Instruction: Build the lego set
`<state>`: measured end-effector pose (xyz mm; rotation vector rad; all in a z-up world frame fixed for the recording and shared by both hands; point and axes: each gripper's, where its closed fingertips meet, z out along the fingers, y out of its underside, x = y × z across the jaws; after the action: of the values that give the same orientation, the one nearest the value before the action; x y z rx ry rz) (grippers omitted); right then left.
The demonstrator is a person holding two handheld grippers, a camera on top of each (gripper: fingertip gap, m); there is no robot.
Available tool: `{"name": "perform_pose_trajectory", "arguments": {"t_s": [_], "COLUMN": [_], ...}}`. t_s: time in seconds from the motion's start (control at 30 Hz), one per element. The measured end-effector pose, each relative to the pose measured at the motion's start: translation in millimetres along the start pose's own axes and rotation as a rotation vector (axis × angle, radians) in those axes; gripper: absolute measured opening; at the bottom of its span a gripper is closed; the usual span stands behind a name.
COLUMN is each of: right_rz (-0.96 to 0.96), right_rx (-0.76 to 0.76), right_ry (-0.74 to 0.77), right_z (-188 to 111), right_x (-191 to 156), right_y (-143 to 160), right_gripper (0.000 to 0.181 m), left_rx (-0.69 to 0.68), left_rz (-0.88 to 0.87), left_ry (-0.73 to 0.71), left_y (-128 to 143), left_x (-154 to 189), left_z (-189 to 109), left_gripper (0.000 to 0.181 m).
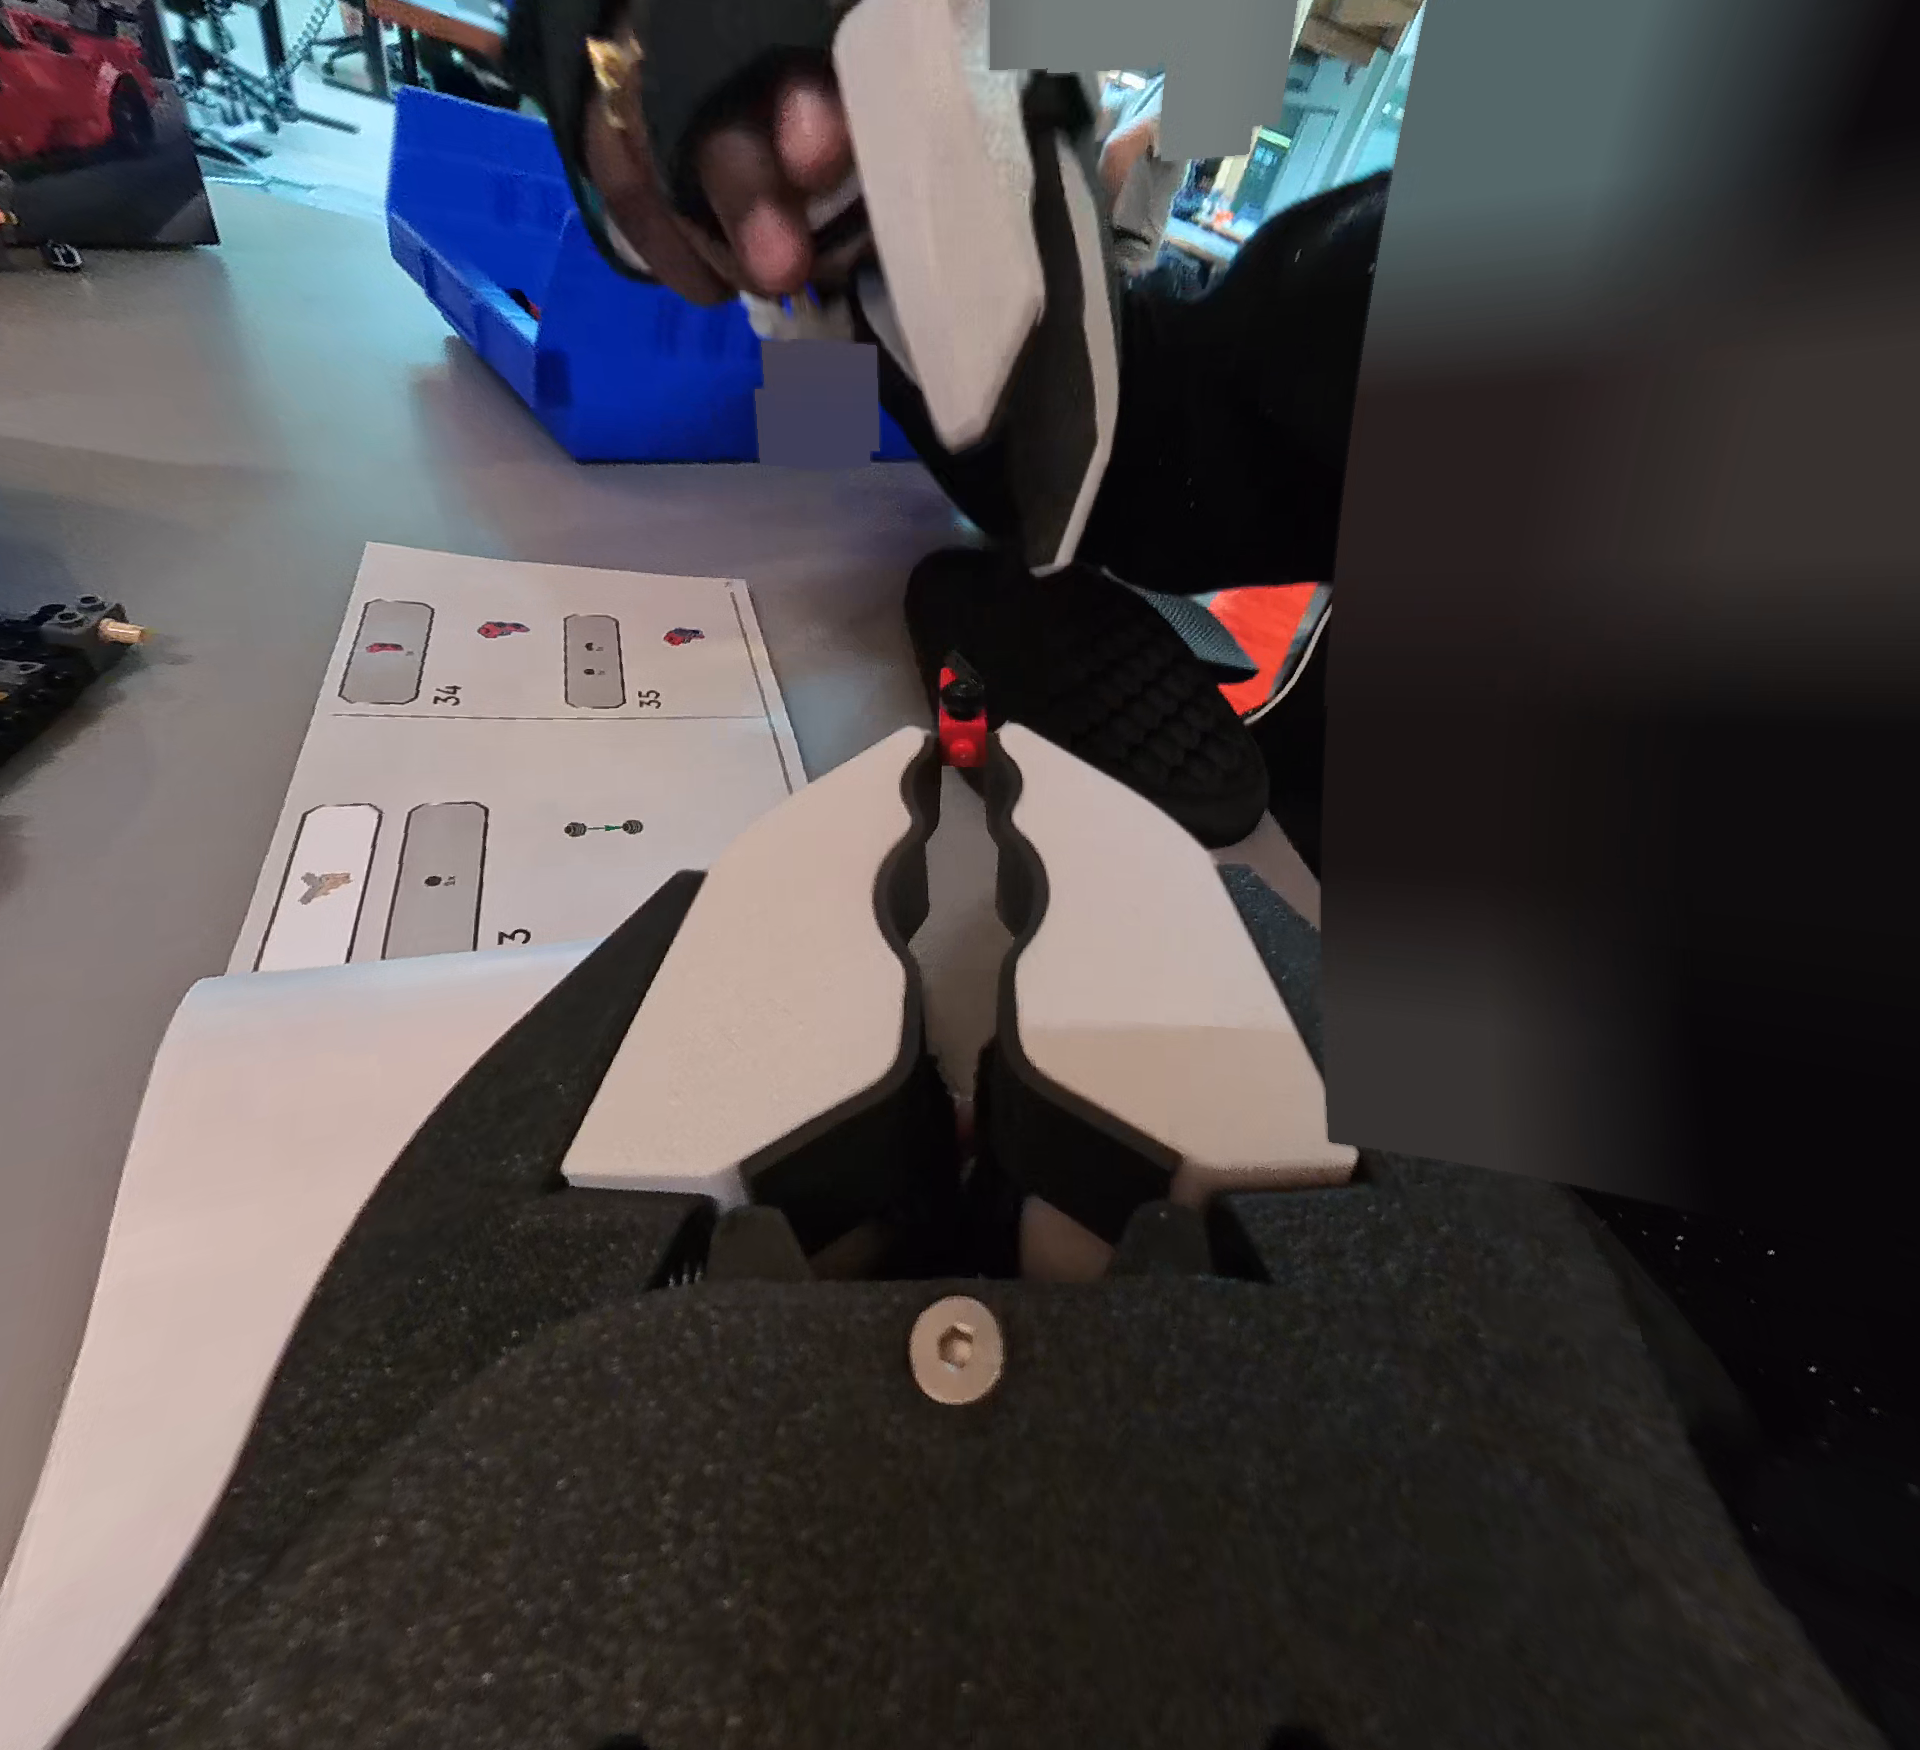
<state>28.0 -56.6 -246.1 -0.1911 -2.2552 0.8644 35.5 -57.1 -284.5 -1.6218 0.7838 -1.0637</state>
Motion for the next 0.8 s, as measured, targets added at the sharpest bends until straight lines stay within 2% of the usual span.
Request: {"name": "perform_pose_trajectory", "arguments": {"t_s": [0.1, 0.27, 0.8], "right_rz": [-0.151, -0.337, -0.374], "right_rx": [-0.021, -0.084, -0.133], "right_ry": [0.274, 0.467, 0.446], "right_z": [-2.9, 4.5, 13.9], "right_x": [-4.3, -11.8, -8.5], "right_y": [9.1, 8.8, 15.1], "right_gripper": [0.037, 0.029, 0.007], "left_rx": [0.036, 0.057, 0.055], "left_rz": [-0.016, -0.031, -0.031], "left_ry": [0.018, 0.039, 0.036], "left_y": [-4.2, -6.5, -6.3], "left_x": [1.6, 3.4, 3.0], "left_z": [-1.6, -2.0, -1.8], "left_gripper": [0.007, 0.007, 0.007]}}
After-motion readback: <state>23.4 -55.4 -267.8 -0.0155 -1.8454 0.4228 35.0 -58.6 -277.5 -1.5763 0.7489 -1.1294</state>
